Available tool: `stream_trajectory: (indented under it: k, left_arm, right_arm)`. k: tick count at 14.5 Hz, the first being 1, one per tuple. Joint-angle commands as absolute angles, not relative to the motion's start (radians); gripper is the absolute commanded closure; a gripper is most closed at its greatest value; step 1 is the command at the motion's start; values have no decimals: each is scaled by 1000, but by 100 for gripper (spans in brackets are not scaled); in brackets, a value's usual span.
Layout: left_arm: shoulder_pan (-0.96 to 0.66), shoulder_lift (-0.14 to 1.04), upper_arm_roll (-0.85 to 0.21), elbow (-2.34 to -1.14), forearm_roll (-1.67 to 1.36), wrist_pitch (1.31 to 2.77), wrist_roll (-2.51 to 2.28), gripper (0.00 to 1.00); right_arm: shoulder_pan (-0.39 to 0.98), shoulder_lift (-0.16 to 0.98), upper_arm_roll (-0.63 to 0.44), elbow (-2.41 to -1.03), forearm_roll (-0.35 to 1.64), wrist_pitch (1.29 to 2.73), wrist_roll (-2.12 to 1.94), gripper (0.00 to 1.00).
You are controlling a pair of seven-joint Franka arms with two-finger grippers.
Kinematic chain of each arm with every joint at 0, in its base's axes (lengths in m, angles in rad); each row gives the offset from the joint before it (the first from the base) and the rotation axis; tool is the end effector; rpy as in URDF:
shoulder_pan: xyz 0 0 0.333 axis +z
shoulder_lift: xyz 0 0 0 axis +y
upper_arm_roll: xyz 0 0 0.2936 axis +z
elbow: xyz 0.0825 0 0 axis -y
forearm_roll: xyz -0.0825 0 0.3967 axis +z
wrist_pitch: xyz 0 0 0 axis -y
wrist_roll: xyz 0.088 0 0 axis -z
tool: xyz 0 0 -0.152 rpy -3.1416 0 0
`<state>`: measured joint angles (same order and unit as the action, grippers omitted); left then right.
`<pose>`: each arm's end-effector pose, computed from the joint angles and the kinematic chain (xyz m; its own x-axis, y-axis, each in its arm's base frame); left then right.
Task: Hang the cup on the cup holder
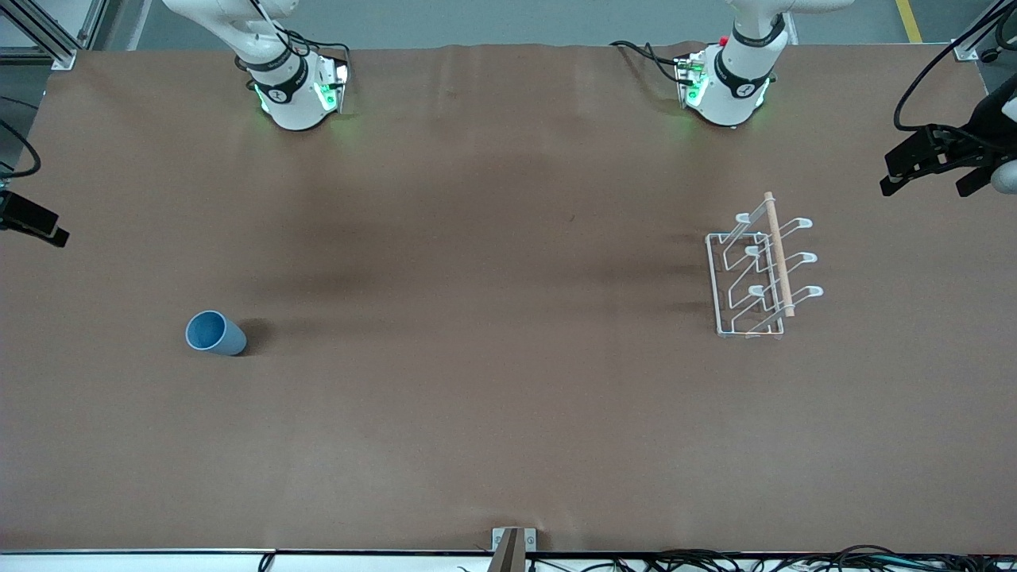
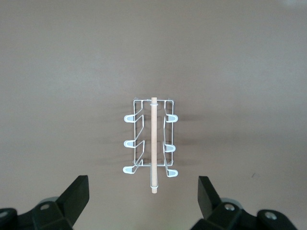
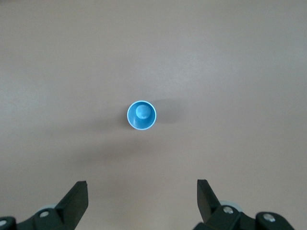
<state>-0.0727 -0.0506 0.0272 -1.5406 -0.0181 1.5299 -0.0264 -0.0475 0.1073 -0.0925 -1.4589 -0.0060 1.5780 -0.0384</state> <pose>0.5496 -0.0275 0.5963 0.9990 -0.0198 0.0394 -0.0206 -0.9996 0.0205 0.5938 -0.0821 0.5497 0.9948 -0.1007 0.0116 -0.1009 -0.9948 0.0164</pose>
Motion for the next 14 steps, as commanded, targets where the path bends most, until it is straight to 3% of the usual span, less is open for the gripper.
stream_trajectory:
  k: [1, 5, 9, 14]
  left_arm:
    - [-66, -49, 23, -1534, -28, 1525, -32, 0]
    - [-66, -48, 23, -1535, -29, 1523, -32, 0]
    - [-67, -43, 23, -1537, -29, 1523, -32, 0]
    - [-67, -37, 23, -1537, -29, 1523, -32, 0]
  right_arm:
    - [-66, 178, -80, -1480, 9, 1650, -92, 0]
    - [-66, 285, -80, -1502, 9, 1747, -95, 0]
    - [-78, 301, -80, -1724, 8, 2049, -173, 0]
    - [-89, 383, -80, -1868, 8, 2291, -195, 0]
